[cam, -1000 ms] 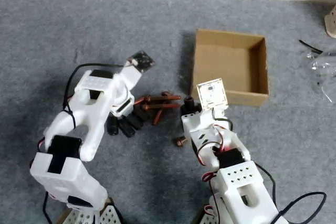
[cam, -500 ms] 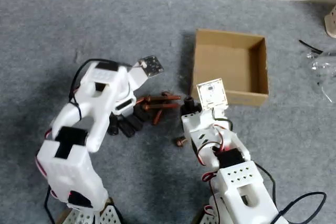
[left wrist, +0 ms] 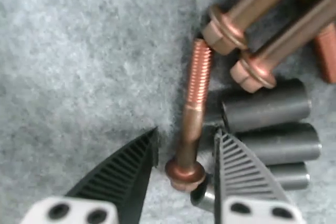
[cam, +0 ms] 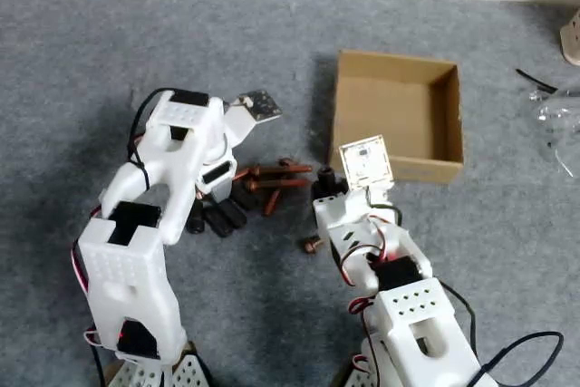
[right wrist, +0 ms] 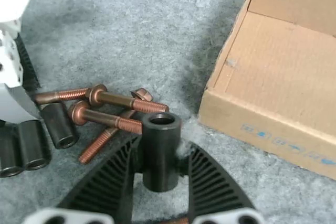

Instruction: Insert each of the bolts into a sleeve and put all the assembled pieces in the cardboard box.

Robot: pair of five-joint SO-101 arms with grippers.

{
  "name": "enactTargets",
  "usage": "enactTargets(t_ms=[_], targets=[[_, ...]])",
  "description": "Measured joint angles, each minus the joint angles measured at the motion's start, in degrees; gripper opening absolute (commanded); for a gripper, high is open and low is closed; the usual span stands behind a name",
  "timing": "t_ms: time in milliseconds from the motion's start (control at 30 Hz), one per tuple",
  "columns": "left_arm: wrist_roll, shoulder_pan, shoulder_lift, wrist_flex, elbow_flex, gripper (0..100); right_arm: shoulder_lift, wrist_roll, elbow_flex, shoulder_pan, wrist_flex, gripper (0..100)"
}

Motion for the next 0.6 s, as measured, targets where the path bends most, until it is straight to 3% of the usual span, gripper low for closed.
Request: enactTargets(t_ms=[533, 600], targets=[[0.00, 0.00, 0.00, 0.00, 0.00, 17, 0.00, 0.00, 0.00, 0.00, 0.00, 0.5], [0.00, 0.00, 0.00, 0.00, 0.00, 12, 0.00, 0.00, 0.00, 0.00, 0.00, 0.5]])
